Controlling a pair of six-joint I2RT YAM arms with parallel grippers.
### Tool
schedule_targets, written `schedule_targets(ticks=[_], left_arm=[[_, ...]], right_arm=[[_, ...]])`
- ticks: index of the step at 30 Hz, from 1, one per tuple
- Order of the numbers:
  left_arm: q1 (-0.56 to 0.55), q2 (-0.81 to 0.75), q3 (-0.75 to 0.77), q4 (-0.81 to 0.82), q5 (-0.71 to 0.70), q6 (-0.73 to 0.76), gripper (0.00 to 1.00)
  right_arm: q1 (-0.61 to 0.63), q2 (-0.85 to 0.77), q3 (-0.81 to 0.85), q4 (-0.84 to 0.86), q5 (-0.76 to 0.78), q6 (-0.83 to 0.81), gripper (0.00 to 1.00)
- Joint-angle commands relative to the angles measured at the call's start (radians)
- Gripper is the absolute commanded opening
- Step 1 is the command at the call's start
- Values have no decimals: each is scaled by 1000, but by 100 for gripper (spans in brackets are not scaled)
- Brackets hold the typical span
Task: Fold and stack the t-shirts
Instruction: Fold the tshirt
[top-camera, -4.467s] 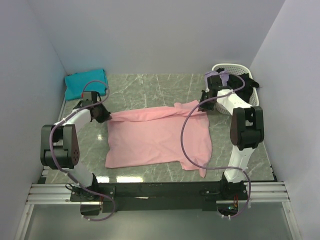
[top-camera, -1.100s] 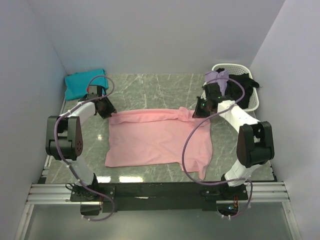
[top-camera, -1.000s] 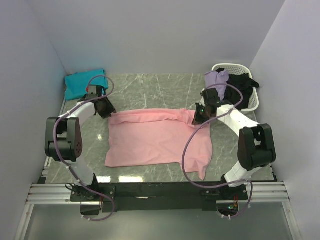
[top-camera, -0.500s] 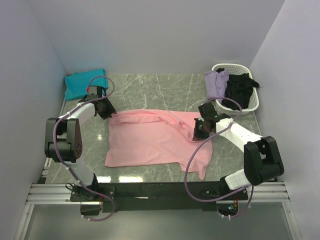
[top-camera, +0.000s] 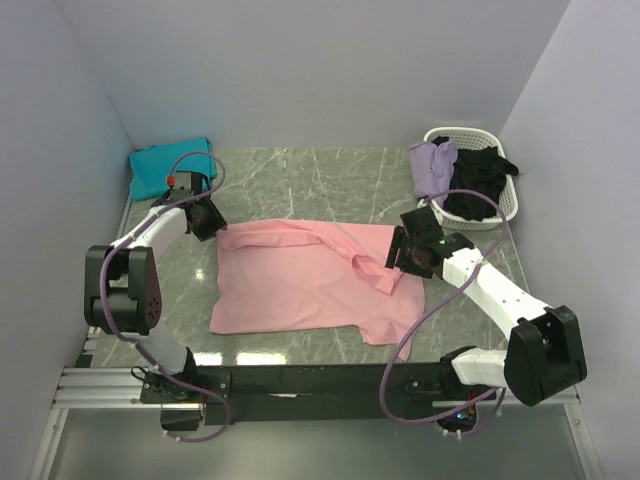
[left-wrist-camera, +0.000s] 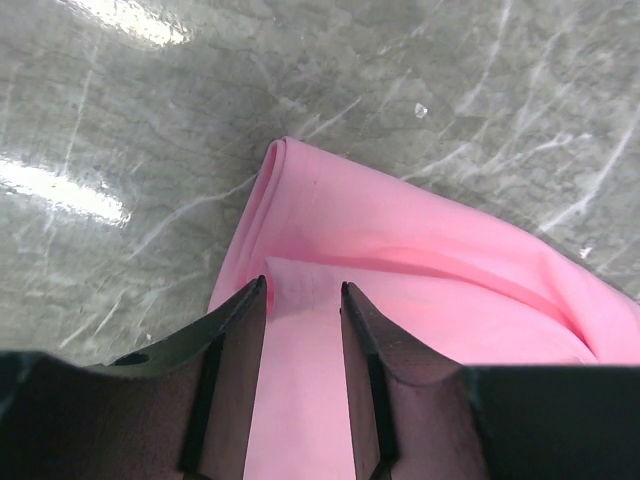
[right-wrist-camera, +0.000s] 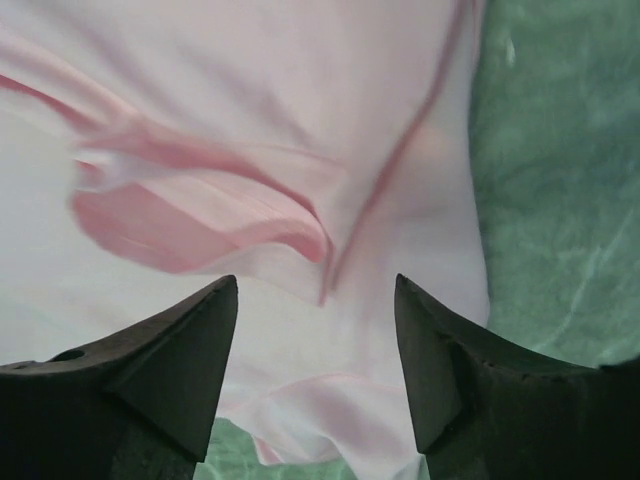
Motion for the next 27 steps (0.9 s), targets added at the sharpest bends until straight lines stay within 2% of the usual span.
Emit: schedule_targets(ticks=[1,6,8,21,27], left_arm=[[-5,-69,-27,-8,-26,24,42],[-5,-66,-38,15,25,28,43],[-5,-67,-40,18,30,28,43],[-5,-61,-40,21,34,30,44],[-5,-61,-36,15,31,34,43]], right_arm=[[-6,25,69,142,-41,-19,72],[-6,175,151,203,-288,-42,73],[3,204,152,252,-344,-30,72],[47,287,200,271,-410,-37,71],[63,336,214,275,-393,-33,70]])
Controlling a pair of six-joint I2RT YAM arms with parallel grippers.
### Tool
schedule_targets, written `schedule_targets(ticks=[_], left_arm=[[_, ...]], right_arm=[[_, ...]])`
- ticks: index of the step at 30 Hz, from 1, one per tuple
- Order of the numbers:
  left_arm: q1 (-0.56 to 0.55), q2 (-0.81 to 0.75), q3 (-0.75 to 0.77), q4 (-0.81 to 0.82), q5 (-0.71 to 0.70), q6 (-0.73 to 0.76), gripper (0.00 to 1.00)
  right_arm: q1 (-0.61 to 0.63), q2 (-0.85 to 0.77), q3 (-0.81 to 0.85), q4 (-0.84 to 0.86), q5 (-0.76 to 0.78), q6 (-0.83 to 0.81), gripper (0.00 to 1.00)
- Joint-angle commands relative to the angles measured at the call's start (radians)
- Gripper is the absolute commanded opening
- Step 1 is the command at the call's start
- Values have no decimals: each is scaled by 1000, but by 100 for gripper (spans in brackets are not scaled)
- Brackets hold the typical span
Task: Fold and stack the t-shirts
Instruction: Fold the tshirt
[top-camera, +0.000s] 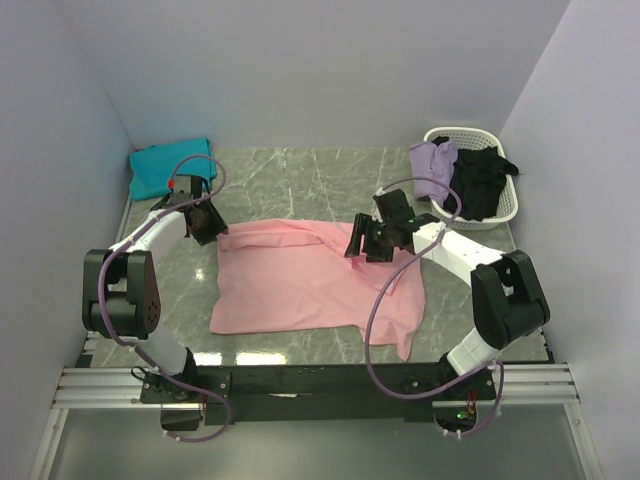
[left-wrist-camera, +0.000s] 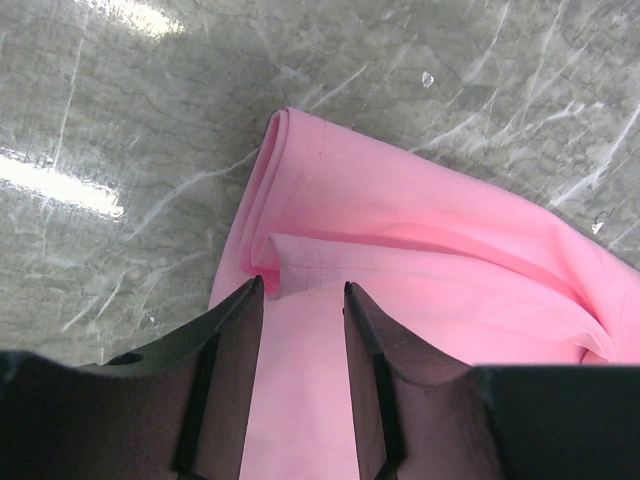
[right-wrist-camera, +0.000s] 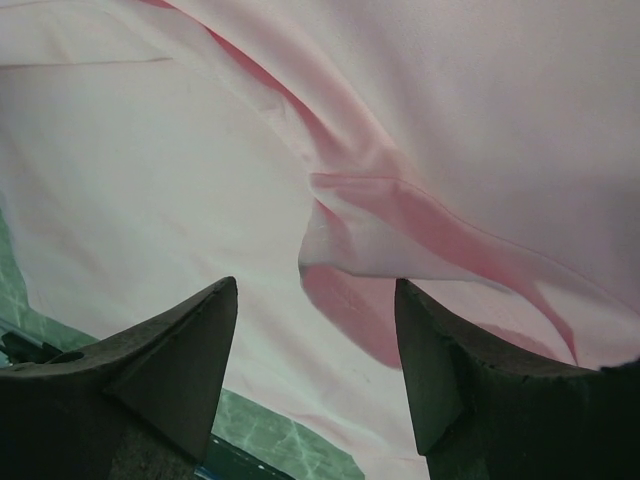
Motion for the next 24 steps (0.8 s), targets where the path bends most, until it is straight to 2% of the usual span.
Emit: schedule_targets(ticks=[1,5,10,11,15,18,19,24], left_arm=[[-4,-14,4,19,13,15,43],[-4,-17,2,18,7,17,43],[-4,-14,7,13,-2,18,43],[-4,-13,7,14,1,18,43],[-4,-7,6,18,7,18,43],[-4,-3,2,18,10,20,43],[-4,-3,2,19,10,20,43],[-4,-5,4,16,9,20,43]], right_arm=[[14,43,53,32,-1,-6,70],[27,87,89,15,2,-26,63],[70,116,128,-21,77,-44,52],[78,115,128,-24,93,-48,45],[102,133,145,-71,134,-57,33],[125,118,108,-68,168,-57,12],[129,113,99,-65,169,-55,2],[161,67,56,-93,154,-74,0]])
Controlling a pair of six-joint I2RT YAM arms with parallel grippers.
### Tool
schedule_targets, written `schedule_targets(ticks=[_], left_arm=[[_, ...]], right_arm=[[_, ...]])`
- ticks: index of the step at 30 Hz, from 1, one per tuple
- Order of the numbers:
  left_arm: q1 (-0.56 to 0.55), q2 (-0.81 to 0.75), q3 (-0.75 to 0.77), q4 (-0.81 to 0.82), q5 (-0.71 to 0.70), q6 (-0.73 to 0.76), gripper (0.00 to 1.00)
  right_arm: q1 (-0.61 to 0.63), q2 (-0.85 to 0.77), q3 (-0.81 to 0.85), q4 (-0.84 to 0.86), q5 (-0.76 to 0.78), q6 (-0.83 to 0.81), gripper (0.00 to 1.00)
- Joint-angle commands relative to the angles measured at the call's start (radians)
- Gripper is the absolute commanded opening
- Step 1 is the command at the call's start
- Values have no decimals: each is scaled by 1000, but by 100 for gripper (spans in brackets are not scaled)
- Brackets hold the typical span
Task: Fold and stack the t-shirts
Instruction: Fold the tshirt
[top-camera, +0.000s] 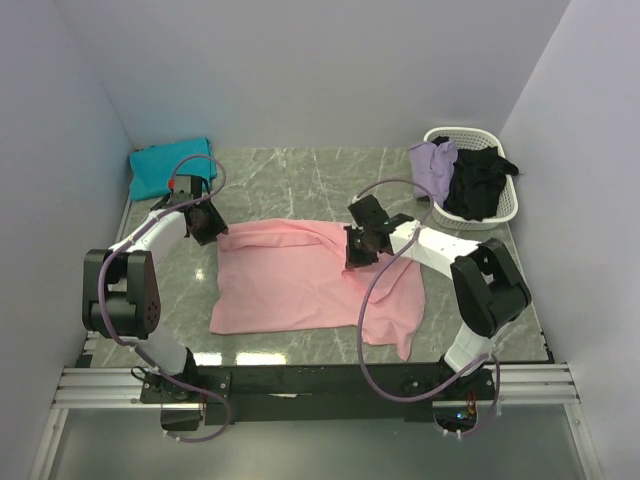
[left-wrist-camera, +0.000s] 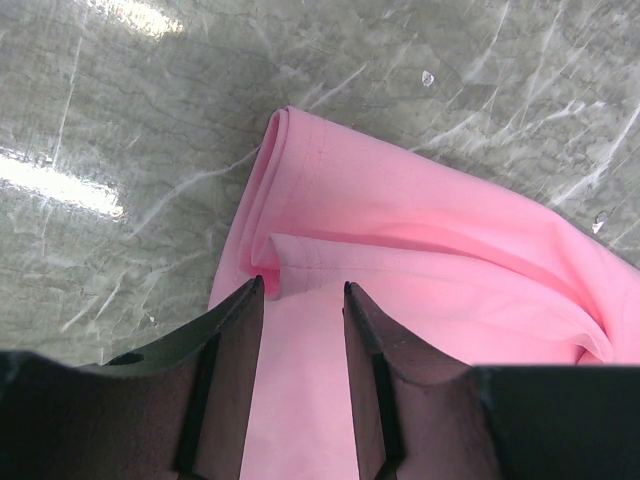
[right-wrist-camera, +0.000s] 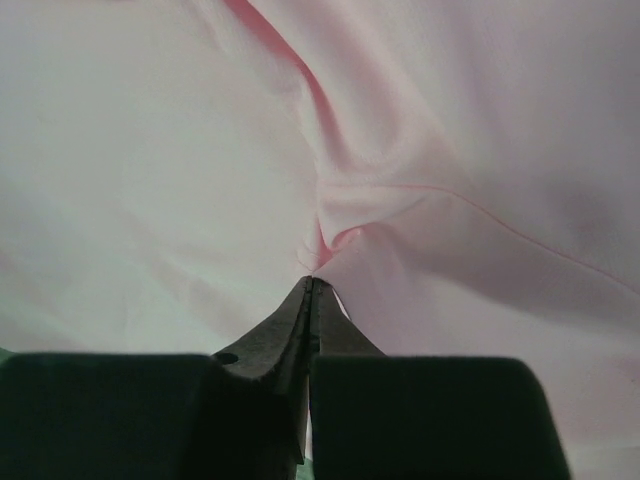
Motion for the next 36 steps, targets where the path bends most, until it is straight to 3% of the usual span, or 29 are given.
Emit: schedule_targets(ticks=[1,5,7,9,10,13,16,18,22,25,31,36], left_arm=[[-4,-5,4,16,3,18,43],[-4,-8,10,13,0,21,43],[-4,-8,10,5,-9,21,43],[-4,-21,2,5,-18,21,44],[-4,-22,1,4,-18,19,44],[-4,-30,-6,2,-18,18,45],[-4,-33,-22,7,-18,12,47],[-4,-25,-21,14,-18,10,57],[-4,14,-1,27,-18,9,57],[-4,42,10,31,-12,10,51],[-4,67,4,59,1,1,29],[-4,67,14,48,8,-2,1]], right_arm=[[37,-65,-38,-39,13,-20,0],[72,-115,-70,-78,40,10,7],[81,-148,-73,-124,96,36,18],[84,-226,-92,-105,143,43,22],[84,-251,-95,-91,157,46,44],[83,-254,-35,-80,186,13,58],[83,-159,81,-101,171,-35,58],[83,-94,159,-101,145,-58,58],[84,-32,250,-103,122,-73,58],[84,-26,263,-98,122,-76,58],[84,-36,220,-80,122,-75,58],[83,-46,192,-72,123,-73,58]])
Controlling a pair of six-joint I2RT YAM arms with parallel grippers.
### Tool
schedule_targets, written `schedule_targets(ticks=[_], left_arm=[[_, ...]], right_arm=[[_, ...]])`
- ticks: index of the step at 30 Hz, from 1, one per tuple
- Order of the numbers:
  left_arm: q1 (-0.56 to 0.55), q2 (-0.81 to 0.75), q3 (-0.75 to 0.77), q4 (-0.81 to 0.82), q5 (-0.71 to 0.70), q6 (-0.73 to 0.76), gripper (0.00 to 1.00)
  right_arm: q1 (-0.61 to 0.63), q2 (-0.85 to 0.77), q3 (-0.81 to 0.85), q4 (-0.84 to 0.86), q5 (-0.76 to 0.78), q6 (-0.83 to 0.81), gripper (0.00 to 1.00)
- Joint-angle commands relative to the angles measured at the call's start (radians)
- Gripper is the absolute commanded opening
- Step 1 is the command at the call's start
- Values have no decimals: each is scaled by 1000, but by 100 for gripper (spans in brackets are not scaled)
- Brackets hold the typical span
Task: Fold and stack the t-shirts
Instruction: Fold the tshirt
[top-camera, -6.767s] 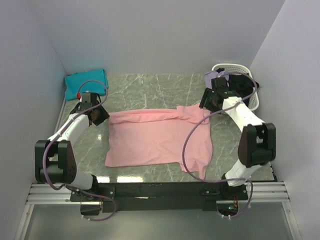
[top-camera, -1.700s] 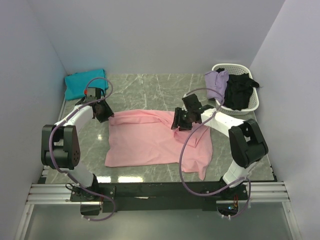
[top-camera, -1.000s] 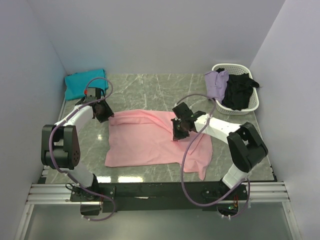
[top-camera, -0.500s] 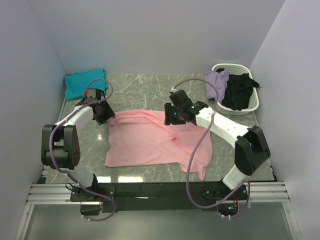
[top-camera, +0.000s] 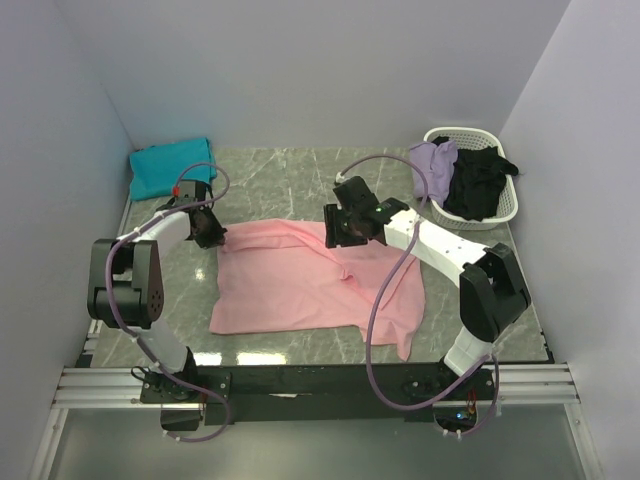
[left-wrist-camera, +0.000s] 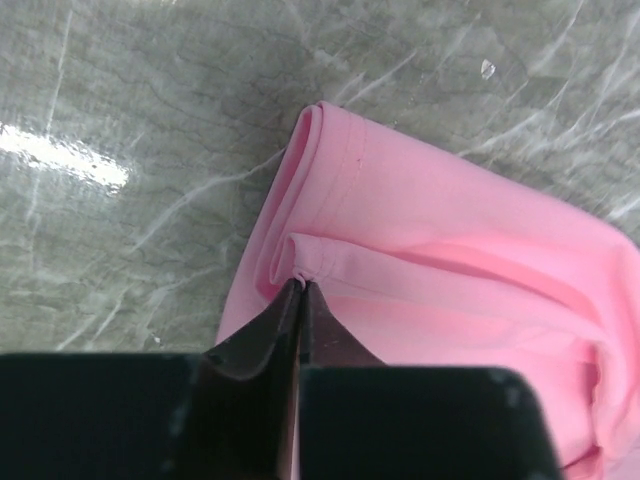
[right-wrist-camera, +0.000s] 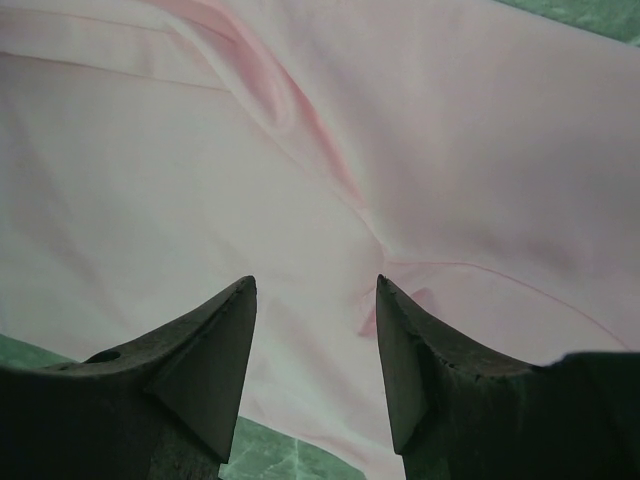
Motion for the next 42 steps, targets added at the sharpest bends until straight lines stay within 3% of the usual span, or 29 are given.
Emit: schedule_targets(ticks=[1,19,31,42], left_arm=[[-4,-18,35,18,14,1,1],[-6,-275,-89,-126,-12,0,1],[-6,-214,-152,-186,-212,-78,1],[-6,-140,-138,-154,-206,-77,1]], right_arm=[[-2,-28,-23,33,3,-10,58],[-2,-28,-95,30,-8,-7,57],[-3,-7,-104,20,-1,-7,57],[-34,108,-80,17,-40,-17,57]])
